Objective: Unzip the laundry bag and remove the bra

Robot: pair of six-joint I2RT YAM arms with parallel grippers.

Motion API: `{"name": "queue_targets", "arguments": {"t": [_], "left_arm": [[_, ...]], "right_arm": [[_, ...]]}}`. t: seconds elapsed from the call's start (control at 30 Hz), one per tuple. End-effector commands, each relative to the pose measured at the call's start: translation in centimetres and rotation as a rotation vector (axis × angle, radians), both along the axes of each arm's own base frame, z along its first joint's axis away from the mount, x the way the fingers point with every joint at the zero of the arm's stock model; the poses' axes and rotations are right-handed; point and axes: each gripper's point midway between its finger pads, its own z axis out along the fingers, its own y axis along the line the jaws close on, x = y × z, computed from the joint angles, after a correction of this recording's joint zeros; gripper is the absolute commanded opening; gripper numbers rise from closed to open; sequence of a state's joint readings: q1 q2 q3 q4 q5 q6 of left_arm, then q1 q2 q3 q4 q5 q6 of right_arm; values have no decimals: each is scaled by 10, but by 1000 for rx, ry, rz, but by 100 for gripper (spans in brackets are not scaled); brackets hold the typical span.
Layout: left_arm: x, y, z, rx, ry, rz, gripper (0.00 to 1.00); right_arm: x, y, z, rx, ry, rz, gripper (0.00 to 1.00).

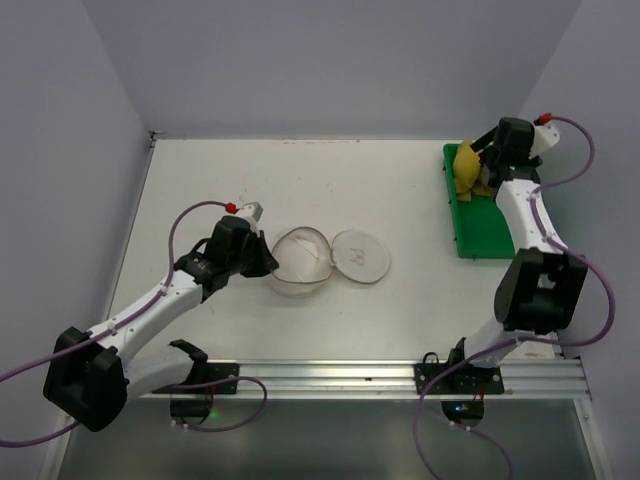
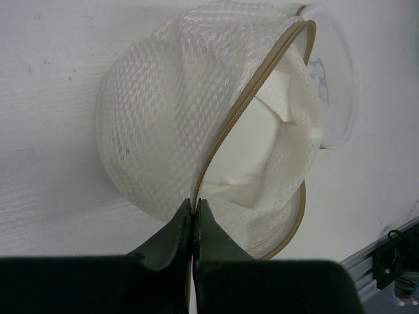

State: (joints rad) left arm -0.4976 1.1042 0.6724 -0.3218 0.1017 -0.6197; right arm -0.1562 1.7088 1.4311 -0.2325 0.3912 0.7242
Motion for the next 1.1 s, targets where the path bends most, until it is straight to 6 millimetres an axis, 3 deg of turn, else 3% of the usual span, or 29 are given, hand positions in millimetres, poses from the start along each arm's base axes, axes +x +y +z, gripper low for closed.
{"name": "queue_targets", "arguments": {"t": [0.0,0.03,0.07,0.17,0.33,0.37,0.43,0.47,0.67,0.7,0.73,0.8,0.83,0.87,0.9,0.93,0.97,1.07], "left_arm": [[10,-4,18,-37,-58,7,0],[11,-4,18,-39,-61,4,0],[11,-4,18,-40,-61,6,0],[11,-4,18,-39,-60,5,0],[10,-1,17,-33,-61,17,0],[10,0,18,-30,-66,21,0],[10,1,19,-30,-74,30,0],[11,2,19,-29,-76,36,0],[11,3,12,-25,-58,51,0],[10,4,12,-26,-55,53,0],[9,3,10,-28,-51,52,0],[7,4,7,-27,-43,55,0],[6,4,7,-29,-39,56,0],[5,5,5,-29,-35,58,0],[4,5,4,-31,-34,60,0],[4,5,5,-33,-36,63,0],[2,6,2,-36,-29,65,0],[-2,6,-1,-36,-18,60,0]], "right_arm": [[-34,48,47,-41,-72,160,80],[-46,63,65,-47,-111,218,80],[-55,75,55,-63,-80,264,80],[-83,145,52,-78,-89,500,81],[-119,215,47,-2,-169,814,77],[-131,240,47,9,-171,925,76],[-145,271,45,4,-157,1054,76],[-158,300,46,0,-154,1164,76],[-210,406,5,29,-44,1498,79],[-214,419,1,40,-35,1532,79],[-213,432,-18,43,20,1548,79],[-221,460,-19,18,29,1612,79],[-216,468,-38,-13,78,1601,79],[-218,484,-32,-43,59,1639,79],[-218,493,-35,-55,66,1655,80],[-215,500,-53,-61,111,1666,81],[-209,507,-50,-68,108,1663,81],[-191,511,-73,-110,165,1611,85]]}}
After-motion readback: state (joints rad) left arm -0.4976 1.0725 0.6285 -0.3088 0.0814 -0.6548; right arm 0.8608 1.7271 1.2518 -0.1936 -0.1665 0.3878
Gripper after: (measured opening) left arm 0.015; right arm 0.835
